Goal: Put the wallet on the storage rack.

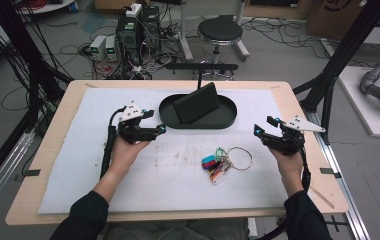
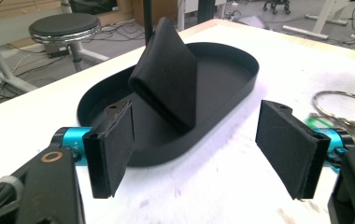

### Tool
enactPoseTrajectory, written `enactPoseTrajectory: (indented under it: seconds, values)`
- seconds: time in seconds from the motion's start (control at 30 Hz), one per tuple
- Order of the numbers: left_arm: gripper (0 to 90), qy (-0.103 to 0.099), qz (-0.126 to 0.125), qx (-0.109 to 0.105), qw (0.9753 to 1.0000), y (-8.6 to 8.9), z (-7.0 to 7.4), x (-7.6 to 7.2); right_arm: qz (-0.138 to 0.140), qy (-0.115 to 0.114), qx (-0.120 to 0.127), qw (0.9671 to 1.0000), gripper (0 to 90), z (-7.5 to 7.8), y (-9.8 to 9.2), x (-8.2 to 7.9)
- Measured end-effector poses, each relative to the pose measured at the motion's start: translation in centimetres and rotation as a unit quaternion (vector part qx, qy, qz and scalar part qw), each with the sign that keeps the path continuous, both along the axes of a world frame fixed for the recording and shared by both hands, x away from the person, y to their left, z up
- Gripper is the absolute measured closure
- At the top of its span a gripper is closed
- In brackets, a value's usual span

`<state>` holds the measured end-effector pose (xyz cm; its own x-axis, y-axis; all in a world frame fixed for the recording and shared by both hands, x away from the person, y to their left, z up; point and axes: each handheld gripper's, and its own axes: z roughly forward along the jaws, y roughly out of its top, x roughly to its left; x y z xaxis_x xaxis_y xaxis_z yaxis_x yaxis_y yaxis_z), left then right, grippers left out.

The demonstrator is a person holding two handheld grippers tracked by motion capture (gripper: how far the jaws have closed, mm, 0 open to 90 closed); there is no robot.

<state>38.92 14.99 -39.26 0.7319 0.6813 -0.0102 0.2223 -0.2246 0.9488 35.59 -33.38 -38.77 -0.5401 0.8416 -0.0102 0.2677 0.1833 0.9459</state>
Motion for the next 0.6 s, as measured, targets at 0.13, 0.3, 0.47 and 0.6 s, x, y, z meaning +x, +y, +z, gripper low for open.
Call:
enactPoseTrajectory:
  seconds: [0.13,0.3,0.47,0.6]
  values:
    - [28.0,0.003,0.008,-0.002,1.0000,2.2,0.1,-1.6,0.000,0.006,-0.003,1.0000,35.6,-0.1,0.2,0.0]
    - [28.0,0.013,0.025,0.007,0.9996,5.1,-0.3,-3.6,0.000,0.006,-0.008,1.0000,35.1,-0.2,0.4,-0.1]
    - [28.0,0.018,0.045,-0.002,0.9988,7.9,-0.9,-5.3,0.000,0.009,-0.008,0.9999,34.8,-0.3,0.4,-0.2]
    - [28.0,0.018,0.065,-0.020,0.9975,9.6,-1.3,-5.9,0.000,0.009,-0.009,0.9999,34.8,-0.2,0.5,-0.5]
